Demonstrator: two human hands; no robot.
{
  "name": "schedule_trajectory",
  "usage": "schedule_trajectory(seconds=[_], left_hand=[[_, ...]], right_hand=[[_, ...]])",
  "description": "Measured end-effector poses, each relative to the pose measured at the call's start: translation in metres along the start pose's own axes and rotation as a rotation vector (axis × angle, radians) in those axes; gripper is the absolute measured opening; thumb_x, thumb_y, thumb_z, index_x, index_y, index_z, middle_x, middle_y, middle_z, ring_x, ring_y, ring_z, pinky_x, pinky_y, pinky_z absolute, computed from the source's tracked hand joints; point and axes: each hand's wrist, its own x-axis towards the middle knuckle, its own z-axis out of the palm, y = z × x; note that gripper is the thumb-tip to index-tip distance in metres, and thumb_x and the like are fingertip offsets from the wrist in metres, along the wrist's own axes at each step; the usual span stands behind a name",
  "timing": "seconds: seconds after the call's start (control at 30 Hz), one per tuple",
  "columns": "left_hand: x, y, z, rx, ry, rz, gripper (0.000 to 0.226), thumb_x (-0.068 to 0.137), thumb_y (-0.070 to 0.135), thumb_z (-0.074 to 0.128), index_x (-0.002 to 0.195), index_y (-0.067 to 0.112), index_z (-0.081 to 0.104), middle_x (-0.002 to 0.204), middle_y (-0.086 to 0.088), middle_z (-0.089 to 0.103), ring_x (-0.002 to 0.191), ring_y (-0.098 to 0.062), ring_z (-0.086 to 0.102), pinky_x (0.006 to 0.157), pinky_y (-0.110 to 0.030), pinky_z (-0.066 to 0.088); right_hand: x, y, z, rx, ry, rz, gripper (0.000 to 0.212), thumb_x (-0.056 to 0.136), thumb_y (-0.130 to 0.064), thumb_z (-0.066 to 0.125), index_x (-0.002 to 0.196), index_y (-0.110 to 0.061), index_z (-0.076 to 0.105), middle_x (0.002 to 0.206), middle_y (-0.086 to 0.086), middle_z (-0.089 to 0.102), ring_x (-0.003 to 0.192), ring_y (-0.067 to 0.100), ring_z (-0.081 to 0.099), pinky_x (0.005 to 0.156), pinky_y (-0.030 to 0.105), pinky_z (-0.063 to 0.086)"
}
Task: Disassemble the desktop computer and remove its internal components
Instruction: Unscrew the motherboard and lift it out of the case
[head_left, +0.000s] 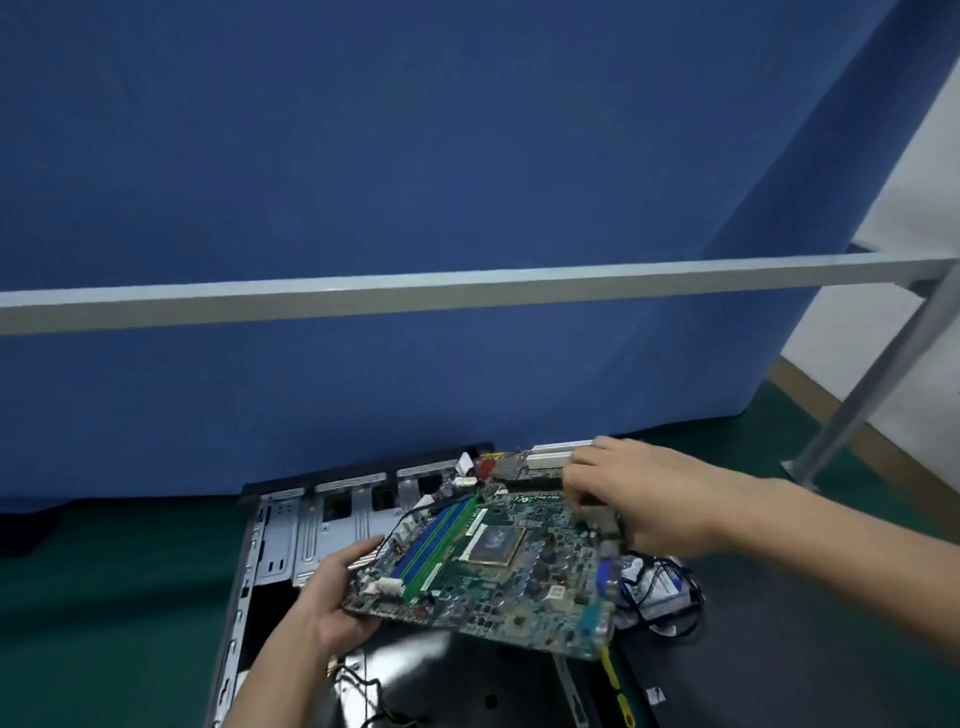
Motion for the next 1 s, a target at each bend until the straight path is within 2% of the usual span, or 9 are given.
schedule_trajectory(seconds=[0.13, 0.23, 0.47, 0.53, 0.6, 0.67, 0.8, 0.9, 1.0], left_hand=[[0.003, -0.005, 0.010, 0.433, 0.124, 0.053, 0.040, 0.069, 0.030, 0.072, 0.101, 0.007, 0.063, 0.119, -0.011, 0.059, 0.113, -0.034, 0.049, 0.100, -0.048, 0.036], [0.004, -0.021, 0.031, 0.679, 0.175, 0.129, 0.049, 0.078, 0.039, 0.067, 0.118, 0.013, 0.055, 0.141, -0.013, 0.042, 0.134, -0.029, 0.030, 0.109, -0.047, 0.022], [0.012, -0.069, 0.056, 0.656, 0.265, 0.146, 0.064, 0.085, 0.045, 0.060, 0.136, 0.010, 0.044, 0.149, -0.015, 0.031, 0.137, -0.031, 0.027, 0.112, -0.046, 0.017], [0.017, -0.080, 0.061, 0.650, 0.336, 0.191, 0.061, 0.086, 0.044, 0.060, 0.132, 0.006, 0.048, 0.142, -0.017, 0.041, 0.131, -0.034, 0.036, 0.108, -0.047, 0.028], [0.021, -0.090, 0.065, 0.650, 0.440, 0.278, 0.047, 0.088, 0.042, 0.059, 0.108, -0.002, 0.056, 0.110, -0.014, 0.061, 0.103, -0.030, 0.057, 0.088, -0.040, 0.046], [0.022, -0.099, 0.069, 0.752, 0.556, 0.376, 0.036, 0.091, 0.036, 0.058, 0.078, 0.004, 0.051, 0.070, -0.009, 0.056, 0.063, -0.022, 0.054, 0.064, -0.029, 0.039], [0.027, -0.113, 0.075, 1.299, 0.792, 0.449, 0.047, 0.094, 0.036, 0.050, 0.124, 0.004, 0.036, 0.118, -0.016, 0.055, 0.095, -0.027, 0.055, 0.074, -0.033, 0.039], [0.034, -0.114, 0.083, 1.772, 0.855, 0.710, 0.039, 0.094, 0.026, 0.049, 0.129, 0.012, 0.038, 0.124, -0.009, 0.046, 0.106, -0.022, 0.048, 0.081, -0.030, 0.045], [0.045, -0.112, 0.090, 2.060, 0.724, 0.901, 0.032, 0.094, 0.013, 0.043, 0.126, 0.014, 0.046, 0.124, -0.005, 0.048, 0.113, -0.022, 0.043, 0.090, -0.031, 0.041]], right_hand=[[-0.011, 0.029, 0.029, 0.000, 0.019, 0.009, 0.040, 0.077, -0.008, 0.058, 0.102, -0.034, 0.042, 0.106, -0.017, 0.044, 0.090, 0.003, 0.028, 0.073, 0.020, 0.025], [-0.021, 0.051, 0.056, 0.004, 0.055, -0.015, 0.045, 0.076, -0.002, 0.053, 0.104, -0.034, 0.041, 0.109, -0.019, 0.045, 0.099, 0.005, 0.034, 0.077, 0.019, 0.028], [-0.025, 0.095, 0.115, -0.061, 0.198, -0.131, 0.048, 0.071, 0.003, 0.049, 0.108, -0.028, 0.047, 0.121, -0.013, 0.047, 0.121, 0.014, 0.035, 0.092, 0.021, 0.025], [-0.026, 0.100, 0.131, -0.144, 0.203, -0.159, 0.047, 0.072, 0.004, 0.052, 0.109, -0.025, 0.050, 0.123, -0.009, 0.051, 0.126, 0.021, 0.036, 0.101, 0.030, 0.032], [-0.026, 0.105, 0.144, -0.149, 0.217, -0.152, 0.043, 0.074, 0.003, 0.056, 0.108, -0.024, 0.053, 0.121, -0.007, 0.054, 0.121, 0.025, 0.045, 0.095, 0.034, 0.040], [-0.026, 0.106, 0.153, -0.129, 0.208, -0.154, 0.039, 0.079, -0.002, 0.056, 0.111, -0.025, 0.051, 0.122, -0.008, 0.053, 0.112, 0.024, 0.047, 0.084, 0.033, 0.039], [-0.021, 0.104, 0.161, -0.133, 0.183, -0.166, 0.045, 0.080, 0.004, 0.050, 0.114, -0.024, 0.042, 0.122, -0.006, 0.044, 0.103, 0.023, 0.042, 0.075, 0.032, 0.038], [-0.021, 0.104, 0.160, -0.148, 0.188, -0.143, 0.043, 0.079, 0.004, 0.051, 0.112, -0.024, 0.044, 0.118, -0.006, 0.046, 0.099, 0.022, 0.043, 0.060, 0.028, 0.032], [-0.021, 0.104, 0.156, -0.164, 0.146, -0.129, 0.043, 0.082, 0.003, 0.047, 0.113, -0.025, 0.041, 0.118, -0.007, 0.042, 0.100, 0.020, 0.040, 0.062, 0.028, 0.030]])
